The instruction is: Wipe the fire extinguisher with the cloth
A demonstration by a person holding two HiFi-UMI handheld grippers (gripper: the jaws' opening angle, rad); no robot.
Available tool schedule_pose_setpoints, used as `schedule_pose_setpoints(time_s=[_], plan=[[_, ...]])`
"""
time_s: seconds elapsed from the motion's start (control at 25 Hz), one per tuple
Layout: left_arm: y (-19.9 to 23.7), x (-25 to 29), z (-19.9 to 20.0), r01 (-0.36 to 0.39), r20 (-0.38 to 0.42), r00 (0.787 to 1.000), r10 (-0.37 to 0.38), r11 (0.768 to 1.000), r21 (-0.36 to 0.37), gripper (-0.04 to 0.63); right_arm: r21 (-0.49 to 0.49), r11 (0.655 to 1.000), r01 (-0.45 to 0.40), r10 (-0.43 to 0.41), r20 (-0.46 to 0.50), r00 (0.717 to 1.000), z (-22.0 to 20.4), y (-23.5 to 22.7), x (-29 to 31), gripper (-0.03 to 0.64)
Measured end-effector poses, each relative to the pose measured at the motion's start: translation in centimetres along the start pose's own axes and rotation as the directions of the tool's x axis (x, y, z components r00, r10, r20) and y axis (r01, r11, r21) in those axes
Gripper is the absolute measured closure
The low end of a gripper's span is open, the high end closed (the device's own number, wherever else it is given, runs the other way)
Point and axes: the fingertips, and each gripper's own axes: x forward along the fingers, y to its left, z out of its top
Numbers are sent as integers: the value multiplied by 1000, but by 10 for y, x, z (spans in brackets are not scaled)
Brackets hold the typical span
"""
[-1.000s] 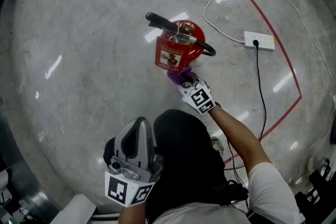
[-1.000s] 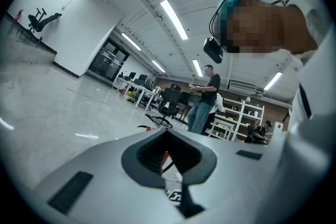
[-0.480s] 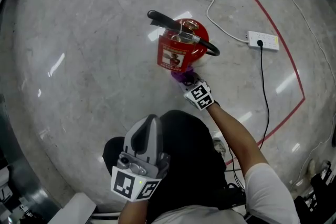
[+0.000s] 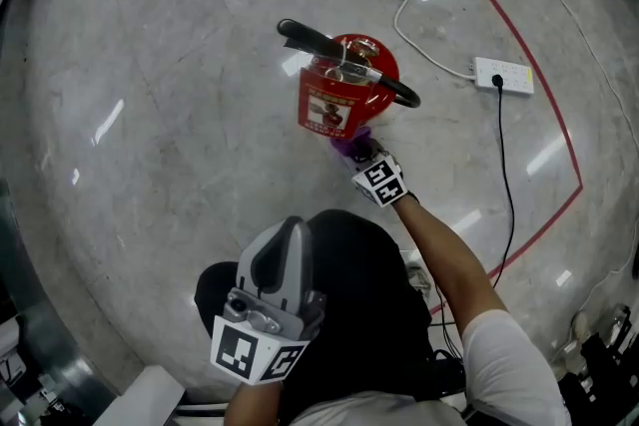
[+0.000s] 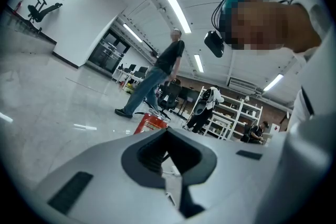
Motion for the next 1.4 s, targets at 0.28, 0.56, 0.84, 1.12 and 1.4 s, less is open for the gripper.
schedule_pose_setpoints(time_s=[0.28, 0.56, 0.84, 1.12, 1.4], plan=[[4, 2, 5, -6, 11, 1000, 7, 1000, -17, 591, -19, 999, -25, 26, 42, 999, 18, 7, -23, 568], [-2, 7, 25, 3, 44, 999, -3, 1000, -6, 591, -87, 994, -68, 84, 198, 977, 88, 31, -95, 568], [-8, 16, 53, -15, 42, 999, 15, 1000, -5, 591, -120, 991, -67, 103, 324, 940, 167, 55, -181, 568], [-46, 14, 118, -32, -22, 999, 31, 998, -62, 591, -105, 993, -44, 79, 358, 930, 269, 87, -283, 568], [-109, 6, 233, -17, -58, 998, 14, 998, -59, 592, -90, 996, -12, 46, 387, 921, 409, 123, -378, 568]])
